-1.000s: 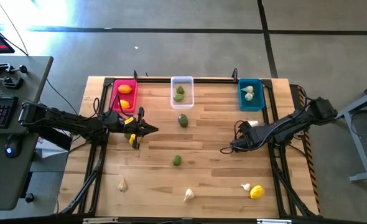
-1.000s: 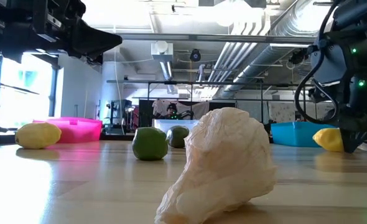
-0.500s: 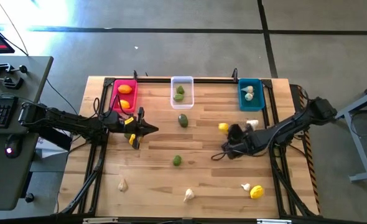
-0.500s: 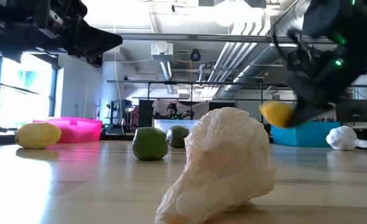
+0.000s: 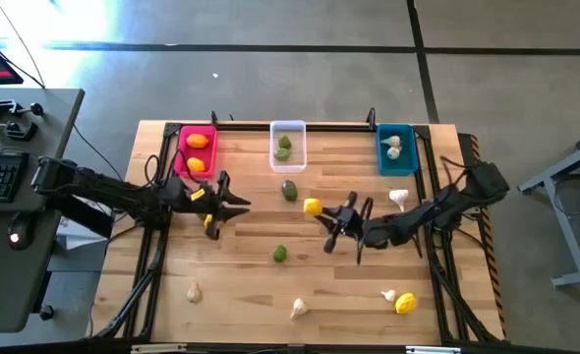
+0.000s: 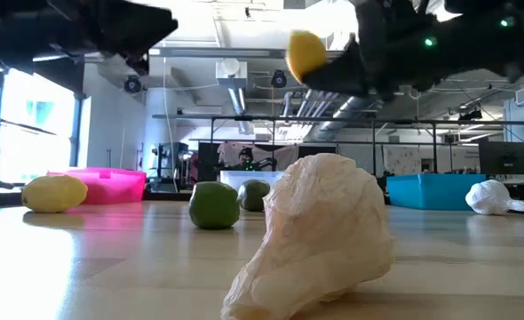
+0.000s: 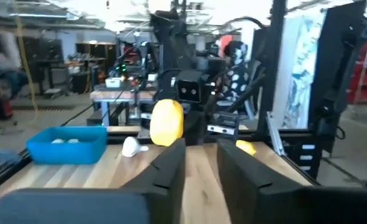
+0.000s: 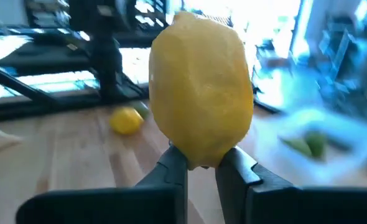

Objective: Sort produce into baskets
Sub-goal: Put the lemon into the pink bin

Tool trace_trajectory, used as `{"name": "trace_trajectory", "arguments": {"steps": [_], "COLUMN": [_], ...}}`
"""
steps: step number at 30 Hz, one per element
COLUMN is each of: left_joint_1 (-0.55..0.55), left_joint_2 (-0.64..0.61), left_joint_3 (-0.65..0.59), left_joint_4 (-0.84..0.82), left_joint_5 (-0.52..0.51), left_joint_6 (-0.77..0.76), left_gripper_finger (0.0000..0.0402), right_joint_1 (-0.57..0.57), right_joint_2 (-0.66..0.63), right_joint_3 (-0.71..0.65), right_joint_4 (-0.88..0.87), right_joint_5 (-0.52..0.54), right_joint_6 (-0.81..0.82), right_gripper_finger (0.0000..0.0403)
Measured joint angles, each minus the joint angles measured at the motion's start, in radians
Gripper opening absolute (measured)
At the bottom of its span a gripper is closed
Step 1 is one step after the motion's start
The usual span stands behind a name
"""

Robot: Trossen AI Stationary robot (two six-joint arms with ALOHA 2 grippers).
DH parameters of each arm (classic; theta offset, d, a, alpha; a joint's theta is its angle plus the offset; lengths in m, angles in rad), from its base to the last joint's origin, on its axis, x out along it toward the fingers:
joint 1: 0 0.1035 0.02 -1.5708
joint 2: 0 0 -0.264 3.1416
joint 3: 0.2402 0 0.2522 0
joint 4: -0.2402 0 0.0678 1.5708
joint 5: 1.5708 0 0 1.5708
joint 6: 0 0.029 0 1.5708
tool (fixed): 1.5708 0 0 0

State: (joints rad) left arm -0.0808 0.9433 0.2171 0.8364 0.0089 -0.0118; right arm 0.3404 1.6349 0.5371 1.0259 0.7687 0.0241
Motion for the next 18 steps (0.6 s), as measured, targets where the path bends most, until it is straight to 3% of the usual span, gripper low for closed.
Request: {"name": "trace_trajectory", "arguments": {"steps": [5, 14, 18], "left_joint_1": [-0.082, -0.195, -0.205], "left_joint_2": [0.099, 0.280, 0.312], "left_joint_3": [0.084, 0.238, 0.289], "left_joint_4": [0.000, -0.005, -0.003], "left_joint_5": [-0.120, -0.365, -0.379], "left_joint_6": [0.087, 0.206, 0.218], "left_gripper_finger": [0.0148, 0.0251, 0.0272], "right_joint_1": [-0.026, -0.031, -0.033], "right_joint_2": [0.065, 0.101, 0.101], "right_joint_3": [0.105, 0.251, 0.276], "right_joint_4": [0.055, 0.011, -0.017], "right_joint_5": [-0.083, -0.136, -0.180], "right_joint_6": [-0.118, -0.236, -0.222], "right_gripper_finger": [0.0035, 0.0035, 0.0035]}}
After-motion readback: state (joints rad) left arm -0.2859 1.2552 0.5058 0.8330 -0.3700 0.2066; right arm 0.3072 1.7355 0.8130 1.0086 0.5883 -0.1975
